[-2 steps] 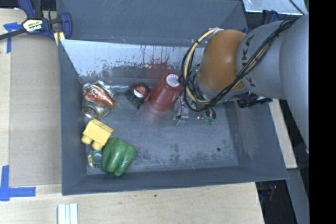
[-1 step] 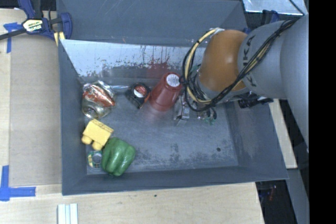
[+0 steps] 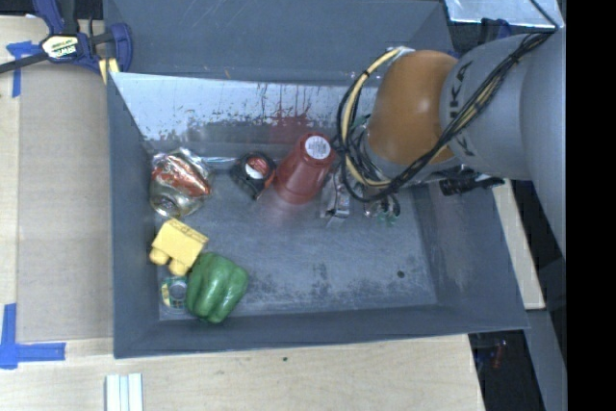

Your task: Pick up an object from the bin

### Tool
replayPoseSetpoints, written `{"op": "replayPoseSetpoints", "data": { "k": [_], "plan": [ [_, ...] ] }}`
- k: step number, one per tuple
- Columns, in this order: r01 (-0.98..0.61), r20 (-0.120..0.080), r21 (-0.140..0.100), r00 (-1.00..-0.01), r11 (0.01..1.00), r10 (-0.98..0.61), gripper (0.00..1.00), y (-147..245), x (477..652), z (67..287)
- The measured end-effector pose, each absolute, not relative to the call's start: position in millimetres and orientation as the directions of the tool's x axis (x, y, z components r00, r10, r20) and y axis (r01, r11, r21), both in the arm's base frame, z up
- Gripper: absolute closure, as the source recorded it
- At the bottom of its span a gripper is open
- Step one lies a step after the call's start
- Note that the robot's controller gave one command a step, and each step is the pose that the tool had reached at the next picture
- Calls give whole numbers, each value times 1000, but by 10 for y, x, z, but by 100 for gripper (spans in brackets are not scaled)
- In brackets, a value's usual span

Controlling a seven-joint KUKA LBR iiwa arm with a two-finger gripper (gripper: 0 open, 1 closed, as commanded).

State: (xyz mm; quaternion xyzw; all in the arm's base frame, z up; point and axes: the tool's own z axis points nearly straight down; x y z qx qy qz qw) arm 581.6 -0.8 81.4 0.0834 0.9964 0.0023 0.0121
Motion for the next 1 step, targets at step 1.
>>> {"op": "replayPoseSetpoints", "data": {
  "k": [1],
  "plan": [
    [166, -21, 6, -986, 986, 166, 100, -11, 5808, 1046]
  ]
}}
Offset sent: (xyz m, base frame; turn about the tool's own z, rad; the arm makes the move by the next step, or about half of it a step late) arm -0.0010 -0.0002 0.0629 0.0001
